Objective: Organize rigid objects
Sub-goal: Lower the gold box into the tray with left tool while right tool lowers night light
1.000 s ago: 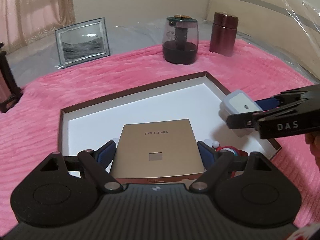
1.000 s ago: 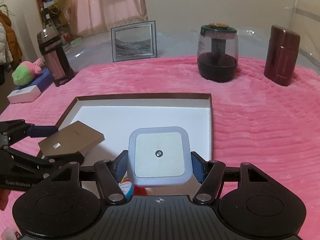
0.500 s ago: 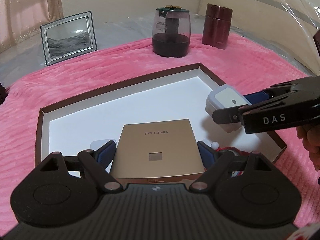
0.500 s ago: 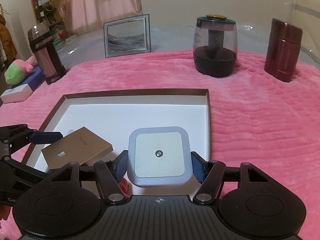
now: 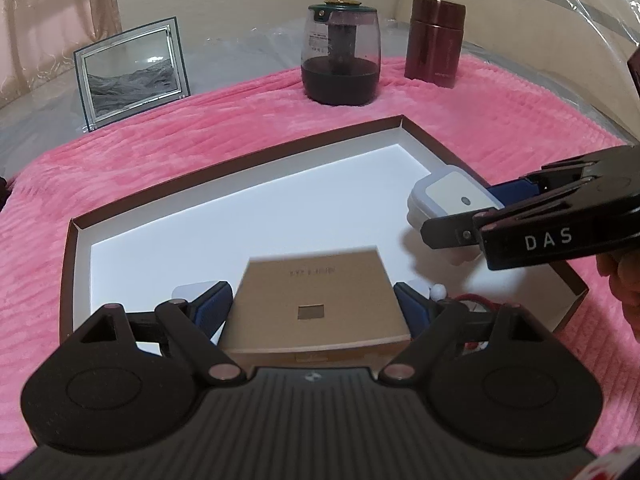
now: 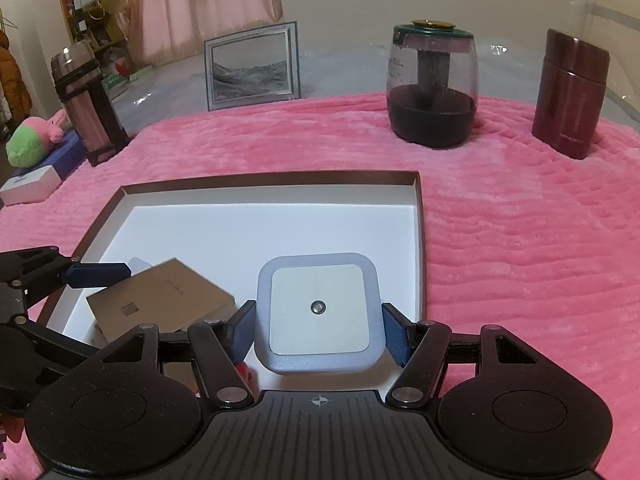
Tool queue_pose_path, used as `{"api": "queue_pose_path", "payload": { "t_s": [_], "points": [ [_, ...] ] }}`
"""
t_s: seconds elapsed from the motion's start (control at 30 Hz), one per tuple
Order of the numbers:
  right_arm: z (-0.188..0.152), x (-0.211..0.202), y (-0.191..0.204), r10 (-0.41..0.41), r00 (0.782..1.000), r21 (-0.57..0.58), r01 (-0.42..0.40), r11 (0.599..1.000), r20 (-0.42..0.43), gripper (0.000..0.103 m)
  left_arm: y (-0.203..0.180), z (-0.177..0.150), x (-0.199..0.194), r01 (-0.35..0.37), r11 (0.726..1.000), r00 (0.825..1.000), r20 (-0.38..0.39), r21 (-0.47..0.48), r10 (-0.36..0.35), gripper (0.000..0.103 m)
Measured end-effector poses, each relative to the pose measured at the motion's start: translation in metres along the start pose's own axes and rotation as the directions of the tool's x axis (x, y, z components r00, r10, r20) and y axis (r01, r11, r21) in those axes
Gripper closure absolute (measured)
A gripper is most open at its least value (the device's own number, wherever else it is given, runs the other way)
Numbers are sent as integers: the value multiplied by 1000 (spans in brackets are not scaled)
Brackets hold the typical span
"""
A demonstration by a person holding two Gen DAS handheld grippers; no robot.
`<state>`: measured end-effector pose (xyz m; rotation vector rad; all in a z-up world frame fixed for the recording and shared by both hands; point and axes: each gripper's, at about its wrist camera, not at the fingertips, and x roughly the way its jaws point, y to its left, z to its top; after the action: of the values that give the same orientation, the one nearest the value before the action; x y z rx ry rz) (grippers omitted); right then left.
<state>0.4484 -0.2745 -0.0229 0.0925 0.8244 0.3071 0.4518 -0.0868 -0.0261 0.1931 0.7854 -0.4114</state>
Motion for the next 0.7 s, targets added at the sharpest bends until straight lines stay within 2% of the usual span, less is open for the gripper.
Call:
{"api": "queue_pose_path", "payload": {
  "t_s": [0.7],
  "points": [
    [-2,2,3,0,1000,-4,0,1000,-18,41,8,-2,-17,-14,1000,999,29,-11,14,20]
  ]
}}
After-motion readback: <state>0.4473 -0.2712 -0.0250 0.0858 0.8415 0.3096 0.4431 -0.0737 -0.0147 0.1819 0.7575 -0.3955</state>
